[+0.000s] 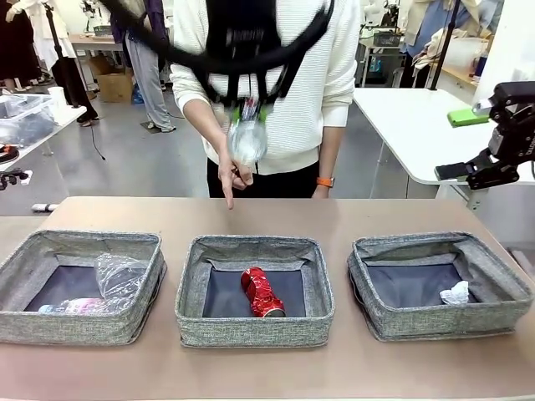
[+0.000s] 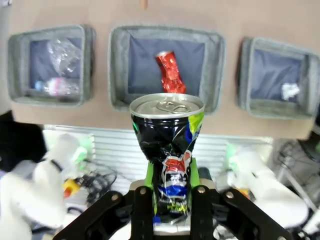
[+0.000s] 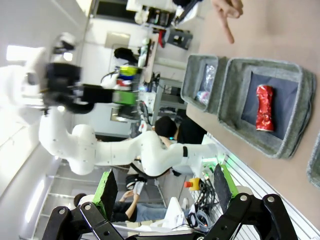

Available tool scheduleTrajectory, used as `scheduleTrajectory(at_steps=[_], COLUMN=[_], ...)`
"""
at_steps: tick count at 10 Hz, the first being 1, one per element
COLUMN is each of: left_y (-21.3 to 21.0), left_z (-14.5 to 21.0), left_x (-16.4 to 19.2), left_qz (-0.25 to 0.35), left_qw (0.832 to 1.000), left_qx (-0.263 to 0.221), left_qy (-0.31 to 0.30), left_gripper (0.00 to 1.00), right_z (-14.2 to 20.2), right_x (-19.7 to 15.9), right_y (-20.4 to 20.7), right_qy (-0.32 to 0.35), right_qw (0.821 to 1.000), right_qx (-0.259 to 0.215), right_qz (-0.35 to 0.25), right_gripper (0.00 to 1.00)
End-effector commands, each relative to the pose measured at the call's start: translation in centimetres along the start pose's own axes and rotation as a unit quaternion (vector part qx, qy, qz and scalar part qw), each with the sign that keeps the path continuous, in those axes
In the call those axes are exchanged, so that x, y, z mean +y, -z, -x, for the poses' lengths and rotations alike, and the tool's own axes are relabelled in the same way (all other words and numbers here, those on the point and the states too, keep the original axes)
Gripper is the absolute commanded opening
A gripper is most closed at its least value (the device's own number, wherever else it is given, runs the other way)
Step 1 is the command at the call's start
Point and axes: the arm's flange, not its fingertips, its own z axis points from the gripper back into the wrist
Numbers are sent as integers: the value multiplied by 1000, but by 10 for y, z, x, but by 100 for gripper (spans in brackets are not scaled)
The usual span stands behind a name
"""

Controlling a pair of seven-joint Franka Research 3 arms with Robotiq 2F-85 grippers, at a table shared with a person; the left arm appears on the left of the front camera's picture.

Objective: Sort the waste into the appropriate baskets.
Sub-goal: Place the picked waste into the Fabric basket indicated by the person.

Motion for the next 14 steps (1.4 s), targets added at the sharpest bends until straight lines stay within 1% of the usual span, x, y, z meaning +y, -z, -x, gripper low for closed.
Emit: scheduleTrajectory(at_steps=[1,2,3,5,7,8,10,11,12,13,14], left_y=[91,122,148,179,184,185,188,188,187,186,185], left_z=[28,19,11,0,-4,-7,-11,-11,-11,-11,-12], left_x=[44,48,53,59,56,54,56,53,53,54,55], left_qz=[37,27,11,25,16,9,16,21,20,19,18], left_qw=[999,999,999,999,999,1000,1000,1000,1000,1000,1000], left_qx=[11,12,17,26,13,12,14,6,3,2,1], left_qy=[29,43,43,39,30,26,18,13,12,11,10], left_gripper=[27,27,27,27,27,27,27,67,85,100,100], right_z=[0,0,0,0,0,0,0,0,0,0,0], right_x=[3,3,3,3,3,3,3,3,3,3,3], right_y=[3,3,3,3,3,3,3,3,3,3,3], right_qy=[2,2,2,2,2,2,2,2,2,2,2], right_qw=[1000,1000,1000,1000,1000,1000,1000,1000,1000,1000,1000], right_qx=[-5,-5,-5,-5,-5,-5,-5,-5,-5,-5,-5], right_qz=[-10,-10,-10,-10,-10,-10,-10,-10,-10,-10,-10], right_gripper=[100,100,100,100,100,100,100,100,100,100,100])
